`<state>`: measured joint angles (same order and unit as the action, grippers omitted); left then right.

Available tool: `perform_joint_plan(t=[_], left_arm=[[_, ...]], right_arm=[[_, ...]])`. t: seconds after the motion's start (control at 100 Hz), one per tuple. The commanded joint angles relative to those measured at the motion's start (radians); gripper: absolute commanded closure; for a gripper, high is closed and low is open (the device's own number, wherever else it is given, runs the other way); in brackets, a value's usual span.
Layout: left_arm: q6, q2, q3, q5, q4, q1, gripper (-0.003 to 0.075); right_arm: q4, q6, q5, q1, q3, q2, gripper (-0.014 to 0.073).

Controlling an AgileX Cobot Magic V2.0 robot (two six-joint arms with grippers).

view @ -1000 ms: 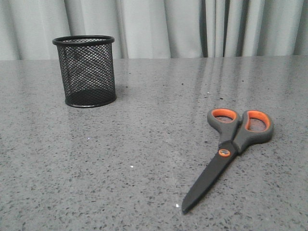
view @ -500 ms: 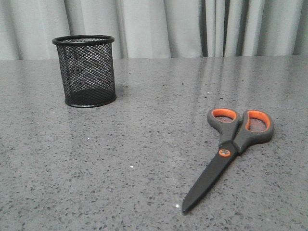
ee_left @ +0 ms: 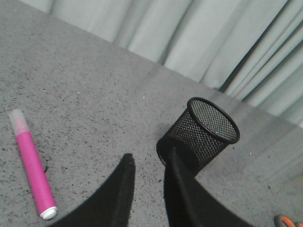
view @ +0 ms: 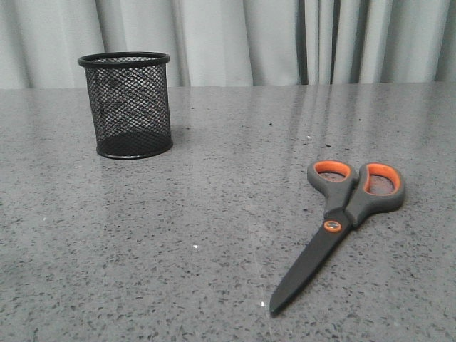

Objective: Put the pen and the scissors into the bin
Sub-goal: 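Grasp the pink marker with the left gripper and lift it upright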

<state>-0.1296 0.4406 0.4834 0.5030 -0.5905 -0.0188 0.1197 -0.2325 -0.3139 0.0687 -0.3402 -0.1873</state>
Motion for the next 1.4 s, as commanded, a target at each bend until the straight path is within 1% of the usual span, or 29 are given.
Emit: perform_joint_plan(t=[0.0,0.04,0.13,0.2,0.32,0.39,0.44,0.61,0.76,0.83,1.11,1.31,1.36,1.39], left_arm=[[-0.004,0.147,0.136,0.051,0.001,0.001,0.0444],[-0.004,0.217,0.19,0.079,0.004,0.001,0.0423],[0.018,0.343,0.293,0.132,0.044,0.001,0.0422],[0.086,0.424,0.363,0.172,0.129,0.001,0.0424],[0.203,0.558,0.459,0.274,0.33,0.001,0.0424],[0.242,0.629,0.493,0.325,0.403,0.001,0.0424],[0.244,0.674,0.505,0.348,0.427,-0.001,0.0425],[0.248,0.805,0.511,0.359,0.423,-0.028,0.0429],[0.293,0.882,0.511,0.345,0.421,-0.057,0.0479],[0.298,0.899,0.511,0.325,0.421,-0.063,0.0491],[0.298,0.983,0.511,0.306,0.425,-0.063,0.0491],[0.298,1.021,0.511,0.278,0.464,-0.063,0.0492],[0.298,1.025,0.511,0.279,0.465,-0.063,0.0511],[0.295,1.03,0.511,0.279,0.465,-0.063,0.0549]], right_arm=[[0.0,0.012,-0.042,-0.002,-0.107,-0.102,0.0498],[0.0,0.012,-0.078,-0.002,-0.144,-0.137,0.044],[0.0,0.012,-0.15,0.008,-0.21,-0.21,0.0323],[0.0,0.012,-0.174,0.021,-0.239,-0.244,0.0274],[0.001,0.012,-0.175,0.047,-0.249,-0.262,0.0273],[0.001,0.012,-0.175,0.057,-0.249,-0.262,0.0273],[0.001,0.012,-0.175,0.056,-0.249,-0.262,0.0273],[0.001,0.012,-0.172,0.056,-0.249,-0.262,0.0274],[0.001,0.012,-0.172,0.056,-0.249,-0.262,0.0274],[0.001,0.012,-0.172,0.056,-0.249,-0.262,0.0274],[0.001,0.012,-0.172,0.056,-0.249,-0.262,0.0274],[0.003,0.012,-0.174,0.056,-0.249,-0.262,0.0274],[0.003,0.012,-0.174,0.056,-0.249,-0.262,0.0274],[0.003,0.012,-0.174,0.056,-0.249,-0.262,0.0274]])
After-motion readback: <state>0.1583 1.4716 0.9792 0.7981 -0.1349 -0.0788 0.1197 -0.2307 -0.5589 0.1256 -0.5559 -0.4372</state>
